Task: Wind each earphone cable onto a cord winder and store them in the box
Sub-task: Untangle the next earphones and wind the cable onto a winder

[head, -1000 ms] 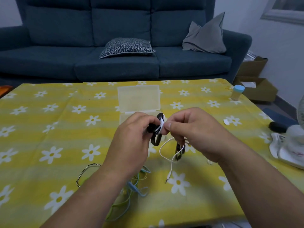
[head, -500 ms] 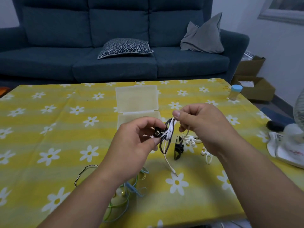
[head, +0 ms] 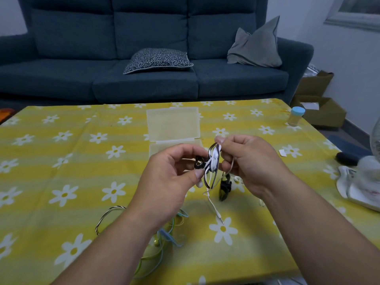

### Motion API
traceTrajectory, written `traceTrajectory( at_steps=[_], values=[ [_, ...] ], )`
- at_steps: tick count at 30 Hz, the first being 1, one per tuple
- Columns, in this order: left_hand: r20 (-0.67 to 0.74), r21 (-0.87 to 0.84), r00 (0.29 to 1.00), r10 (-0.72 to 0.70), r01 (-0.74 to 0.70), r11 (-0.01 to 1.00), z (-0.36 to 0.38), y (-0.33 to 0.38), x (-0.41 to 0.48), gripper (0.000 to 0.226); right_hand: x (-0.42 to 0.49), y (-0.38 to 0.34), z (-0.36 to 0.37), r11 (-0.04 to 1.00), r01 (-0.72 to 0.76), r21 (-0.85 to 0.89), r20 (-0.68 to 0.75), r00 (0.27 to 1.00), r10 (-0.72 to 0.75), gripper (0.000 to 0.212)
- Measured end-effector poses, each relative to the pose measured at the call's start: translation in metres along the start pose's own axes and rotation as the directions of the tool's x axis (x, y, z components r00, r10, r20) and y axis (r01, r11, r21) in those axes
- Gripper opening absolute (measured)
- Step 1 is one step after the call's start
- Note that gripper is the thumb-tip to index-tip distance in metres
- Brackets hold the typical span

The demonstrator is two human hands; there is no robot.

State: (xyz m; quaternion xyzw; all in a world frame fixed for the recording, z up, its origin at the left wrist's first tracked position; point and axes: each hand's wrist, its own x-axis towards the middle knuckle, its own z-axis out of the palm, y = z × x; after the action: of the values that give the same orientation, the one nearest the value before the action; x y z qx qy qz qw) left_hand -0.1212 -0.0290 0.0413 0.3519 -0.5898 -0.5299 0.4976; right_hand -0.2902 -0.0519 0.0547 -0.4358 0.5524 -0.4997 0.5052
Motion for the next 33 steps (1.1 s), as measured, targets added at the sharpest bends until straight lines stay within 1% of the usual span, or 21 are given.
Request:
traceTrajectory(
  at_steps=[2,3,5,7,8,9,12,13,15,17,20,23,25,27,30,33],
  values=[
    [0.019,0.0,1.0,-0.004,0.004,1.0,-0.001,0.0,-0.001,0.035,-0.002,-0.001,0.002,1.0,-0.027,-0.01,0.019,0.999,0.027,0.026],
    [0.034,-0.002,0.999,-0.009,0.009,1.0,-0.001,0.0,-0.001,0.035,-0.003,-0.001,0.003,0.998,-0.054,0.014,0.032,0.998,0.053,0.022],
    [0.053,-0.011,0.998,-0.017,0.017,1.0,-0.002,0.0,-0.001,0.036,-0.003,-0.001,0.004,0.983,-0.149,0.106,0.084,0.987,0.14,0.02],
    [0.039,-0.022,0.999,-0.015,0.016,1.0,-0.002,-0.001,-0.001,0.036,-0.003,0.003,0.007,0.946,-0.274,0.176,0.178,0.954,0.243,0.026],
    [0.019,-0.029,1.0,-0.009,0.01,1.0,-0.001,-0.001,-0.002,0.037,-0.003,0.007,0.008,0.929,-0.327,0.172,0.221,0.932,0.287,0.032],
    [-0.014,-0.031,1.0,0.001,-0.001,1.0,-0.001,-0.001,-0.001,0.038,-0.004,0.011,0.011,0.918,-0.367,0.149,0.258,0.911,0.322,0.033],
    [-0.175,-0.002,0.984,0.031,-0.032,0.999,-0.006,-0.004,0.004,0.038,-0.005,0.022,0.019,0.905,-0.419,0.081,0.348,0.862,0.368,0.015],
    [-0.237,0.02,0.97,0.042,-0.038,0.999,-0.009,-0.005,0.007,0.037,-0.006,0.024,0.021,0.906,-0.418,0.066,0.364,0.856,0.368,0.014],
    [-0.348,0.072,0.935,0.062,-0.04,0.997,-0.016,-0.006,0.011,0.037,-0.008,0.026,0.024,0.919,-0.393,0.045,0.381,0.857,0.348,0.015],
    [-0.432,0.077,0.9,0.061,-0.031,0.997,-0.021,-0.006,0.013,0.035,-0.012,0.026,0.026,0.938,-0.347,0.025,0.39,0.867,0.31,0.017],
    [-0.511,0.039,0.859,0.038,-0.02,0.999,-0.027,-0.006,0.014,0.03,-0.016,0.024,0.028,0.966,-0.255,-0.035,0.408,0.879,0.246,0.02],
    [-0.559,0.037,0.829,0.023,-0.003,0.999,-0.031,-0.007,0.015,0.031,-0.02,0.02,0.03,0.984,-0.106,-0.141,0.408,0.9,0.155,0.019],
    [-0.573,0.091,0.819,0.035,0.022,0.996,-0.033,-0.009,0.015,0.032,-0.023,0.018,0.031,0.973,0.024,-0.231,0.399,0.914,0.072,0.01],
    [-0.55,0.174,0.833,0.06,0.043,0.984,-0.031,-0.01,0.014,0.034,-0.023,0.016,0.031,0.948,0.139,-0.287,0.412,0.911,-0.009,0.007],
    [-0.51,0.264,0.856,0.079,0.068,0.962,-0.03,-0.01,0.014,0.036,-0.022,0.009,0.026,0.902,0.232,-0.364,0.391,0.917,-0.078,0.009],
    [-0.497,0.295,0.864,0.085,0.076,0.952,-0.031,-0.01,0.014,0.035,-0.022,0.0,0.019,0.814,0.306,-0.494,0.341,0.929,-0.142,0.015]
  ],
)
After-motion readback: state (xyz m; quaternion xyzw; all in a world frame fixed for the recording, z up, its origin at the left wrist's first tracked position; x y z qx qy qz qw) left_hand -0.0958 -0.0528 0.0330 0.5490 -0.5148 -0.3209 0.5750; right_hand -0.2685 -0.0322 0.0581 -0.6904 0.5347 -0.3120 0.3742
